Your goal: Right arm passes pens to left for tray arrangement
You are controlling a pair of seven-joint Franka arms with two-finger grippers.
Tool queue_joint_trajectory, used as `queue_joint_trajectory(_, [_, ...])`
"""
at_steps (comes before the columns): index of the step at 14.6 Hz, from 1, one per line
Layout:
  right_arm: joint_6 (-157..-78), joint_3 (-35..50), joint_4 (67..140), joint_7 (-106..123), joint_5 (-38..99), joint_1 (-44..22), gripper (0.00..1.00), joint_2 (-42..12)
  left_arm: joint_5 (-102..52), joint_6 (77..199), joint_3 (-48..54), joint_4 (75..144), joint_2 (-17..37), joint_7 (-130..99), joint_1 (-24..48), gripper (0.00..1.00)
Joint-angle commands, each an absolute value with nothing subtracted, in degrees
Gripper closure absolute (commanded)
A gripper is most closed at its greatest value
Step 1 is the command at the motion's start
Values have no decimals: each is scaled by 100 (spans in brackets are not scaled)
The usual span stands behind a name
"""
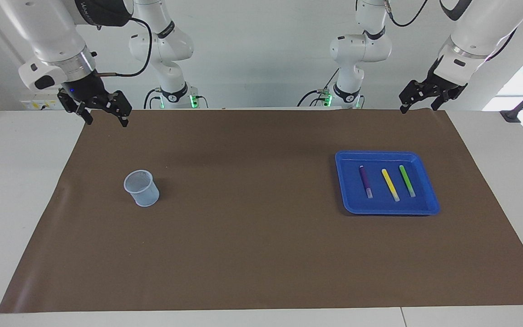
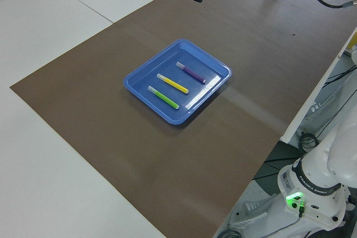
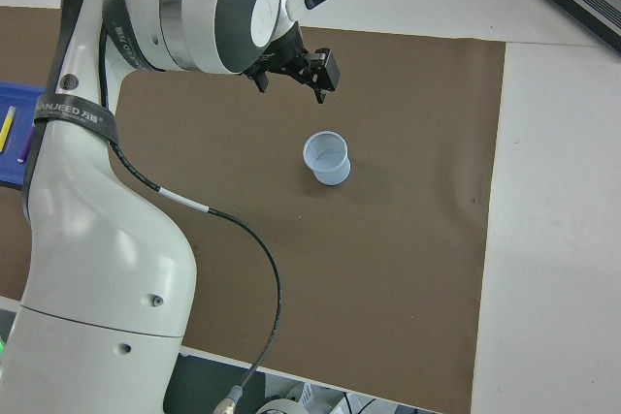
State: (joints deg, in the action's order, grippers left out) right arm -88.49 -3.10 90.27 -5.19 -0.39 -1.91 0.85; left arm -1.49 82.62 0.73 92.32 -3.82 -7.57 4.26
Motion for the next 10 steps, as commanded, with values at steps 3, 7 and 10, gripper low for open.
queue_joint_trajectory(3, [-8903,-264,9193,-413,-70,-123,0,220,-211,8148,44,9044,-334,-756,536,0])
queue_joint_trajectory(7, [-8903,-264,9193,-413,-70,-123,0,220,-324,8191,35,9088,-360,-721,483,0])
queue_joint_trajectory(10, [-8903,-264,9193,-413,-70,-123,0,220,-343,8244,26,9114,-378,-686,466,0])
